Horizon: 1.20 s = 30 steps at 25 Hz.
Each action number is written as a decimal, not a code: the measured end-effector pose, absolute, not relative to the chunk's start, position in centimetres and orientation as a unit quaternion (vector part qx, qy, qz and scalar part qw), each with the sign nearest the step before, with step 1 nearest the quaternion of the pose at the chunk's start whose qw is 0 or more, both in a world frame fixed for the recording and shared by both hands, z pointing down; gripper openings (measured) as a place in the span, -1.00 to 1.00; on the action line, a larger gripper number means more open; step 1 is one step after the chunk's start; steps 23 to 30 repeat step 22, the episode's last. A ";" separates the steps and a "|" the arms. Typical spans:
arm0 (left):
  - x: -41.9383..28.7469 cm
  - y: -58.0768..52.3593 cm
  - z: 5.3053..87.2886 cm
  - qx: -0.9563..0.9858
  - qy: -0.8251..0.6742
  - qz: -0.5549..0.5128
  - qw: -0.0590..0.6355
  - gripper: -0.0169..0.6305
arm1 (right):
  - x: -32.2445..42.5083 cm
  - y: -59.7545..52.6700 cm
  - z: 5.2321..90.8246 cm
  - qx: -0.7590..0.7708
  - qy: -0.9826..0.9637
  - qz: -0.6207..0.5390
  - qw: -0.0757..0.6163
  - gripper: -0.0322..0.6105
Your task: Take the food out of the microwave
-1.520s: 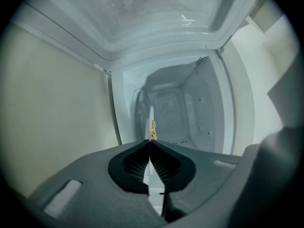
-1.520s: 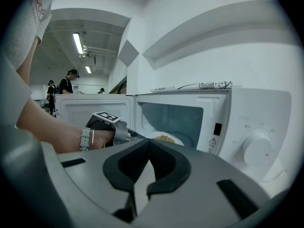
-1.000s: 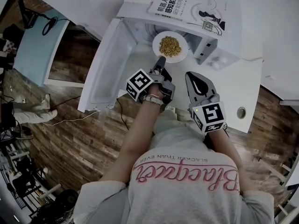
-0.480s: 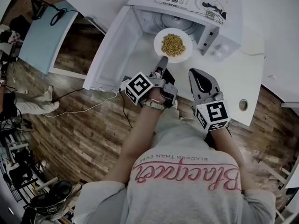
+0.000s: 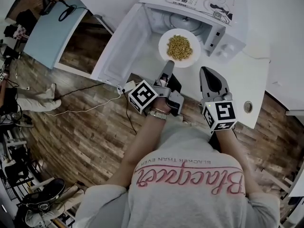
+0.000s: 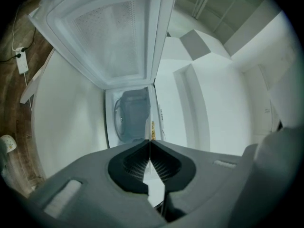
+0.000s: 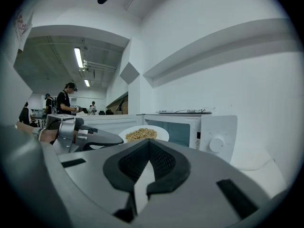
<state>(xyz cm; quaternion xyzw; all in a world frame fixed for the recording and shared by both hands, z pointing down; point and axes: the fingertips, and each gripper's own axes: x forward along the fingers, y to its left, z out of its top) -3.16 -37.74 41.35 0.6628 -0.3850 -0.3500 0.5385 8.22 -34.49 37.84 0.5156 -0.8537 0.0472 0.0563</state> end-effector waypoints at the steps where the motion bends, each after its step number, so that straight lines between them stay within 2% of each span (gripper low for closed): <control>1: -3.2 -37.6 41.1 0.664 -0.383 -0.355 0.535 -0.92 | 8.3 -34.5 37.8 0.517 -0.853 0.045 0.057 -0.87; 30: -2.9 -36.5 38.6 0.674 -0.377 -0.363 0.522 -0.91 | 8.3 -33.6 35.4 0.507 -0.861 0.004 0.036 -0.87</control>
